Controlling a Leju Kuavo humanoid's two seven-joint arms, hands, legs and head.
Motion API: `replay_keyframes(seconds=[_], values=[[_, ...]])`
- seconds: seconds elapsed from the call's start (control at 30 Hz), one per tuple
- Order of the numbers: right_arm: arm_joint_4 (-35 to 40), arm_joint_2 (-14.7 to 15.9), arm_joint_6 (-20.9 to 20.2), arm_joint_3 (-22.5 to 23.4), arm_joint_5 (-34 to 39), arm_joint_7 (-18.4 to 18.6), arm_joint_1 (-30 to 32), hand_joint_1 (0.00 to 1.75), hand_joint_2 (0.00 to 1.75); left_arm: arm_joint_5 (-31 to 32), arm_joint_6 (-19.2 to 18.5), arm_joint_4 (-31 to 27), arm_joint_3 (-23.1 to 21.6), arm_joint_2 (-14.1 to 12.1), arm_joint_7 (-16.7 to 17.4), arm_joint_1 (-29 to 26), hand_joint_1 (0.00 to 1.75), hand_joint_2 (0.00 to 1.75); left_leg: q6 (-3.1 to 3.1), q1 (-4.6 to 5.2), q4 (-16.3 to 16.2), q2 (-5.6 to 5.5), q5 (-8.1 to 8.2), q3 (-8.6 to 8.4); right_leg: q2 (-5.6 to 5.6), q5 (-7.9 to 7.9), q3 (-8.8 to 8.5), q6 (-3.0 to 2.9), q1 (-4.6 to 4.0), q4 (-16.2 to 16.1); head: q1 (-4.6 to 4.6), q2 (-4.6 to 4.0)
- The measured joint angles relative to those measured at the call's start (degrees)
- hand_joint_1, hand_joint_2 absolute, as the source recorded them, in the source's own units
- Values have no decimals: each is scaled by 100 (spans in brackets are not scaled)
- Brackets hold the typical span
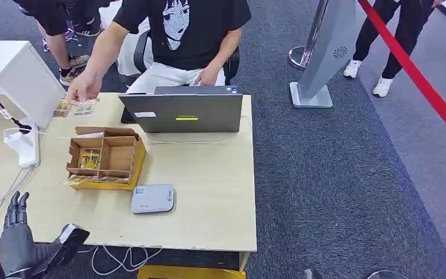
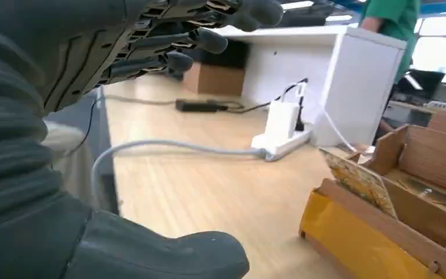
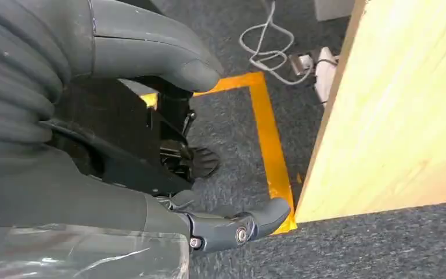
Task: Pass the card to the sensor for recognition and then transmit it.
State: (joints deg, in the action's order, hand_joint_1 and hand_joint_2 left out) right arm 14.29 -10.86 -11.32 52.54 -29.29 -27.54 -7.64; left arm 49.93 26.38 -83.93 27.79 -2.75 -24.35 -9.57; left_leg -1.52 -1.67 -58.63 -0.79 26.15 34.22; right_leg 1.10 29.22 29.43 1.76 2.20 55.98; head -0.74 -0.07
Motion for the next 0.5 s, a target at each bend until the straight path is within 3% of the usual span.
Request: replay_keyframes(seconds=[0.5], values=[[-22, -7, 299, -389, -245, 109, -118, 0, 175, 2107, 903, 393, -1102, -1371, 1169, 581, 0, 175, 0, -1, 0, 1, -6, 0, 2, -2, -10, -2, -1, 4, 0, 2]])
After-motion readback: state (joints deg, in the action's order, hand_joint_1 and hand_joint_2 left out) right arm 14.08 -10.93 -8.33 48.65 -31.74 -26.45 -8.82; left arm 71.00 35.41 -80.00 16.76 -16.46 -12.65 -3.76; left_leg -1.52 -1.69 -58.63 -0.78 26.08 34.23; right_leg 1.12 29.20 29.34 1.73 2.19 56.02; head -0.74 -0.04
